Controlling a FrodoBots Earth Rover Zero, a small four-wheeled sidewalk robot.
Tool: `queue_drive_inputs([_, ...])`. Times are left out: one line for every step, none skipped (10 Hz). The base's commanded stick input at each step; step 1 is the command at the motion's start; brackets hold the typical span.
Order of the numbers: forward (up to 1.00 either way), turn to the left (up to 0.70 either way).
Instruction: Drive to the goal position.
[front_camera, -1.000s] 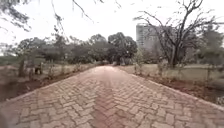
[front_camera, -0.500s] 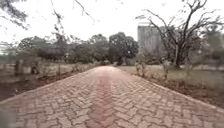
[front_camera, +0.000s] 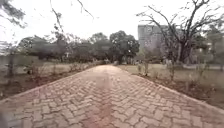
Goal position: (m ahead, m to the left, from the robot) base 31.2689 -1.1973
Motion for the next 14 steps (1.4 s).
queue_drive_inputs([0.7, 0.0])
queue_drive_inputs([0.7, 0.0])
queue_drive_inputs([0.7, 0.0])
queue_drive_inputs([0.7, 0.0])
queue_drive_inputs([0.7, 0.0])
queue_drive_inputs([0.7, 0.0])
queue_drive_inputs([0.7, 0.0])
queue_drive_inputs([0.7, 0.0])
queue_drive_inputs([0.7, 0.0])
queue_drive_inputs([0.7, 0.0])
queue_drive_inputs([0.7, 0.0])
queue_drive_inputs([0.7, 0.0])
queue_drive_inputs([0.7, 0.0])
queue_drive_inputs([0.7, 0.0])
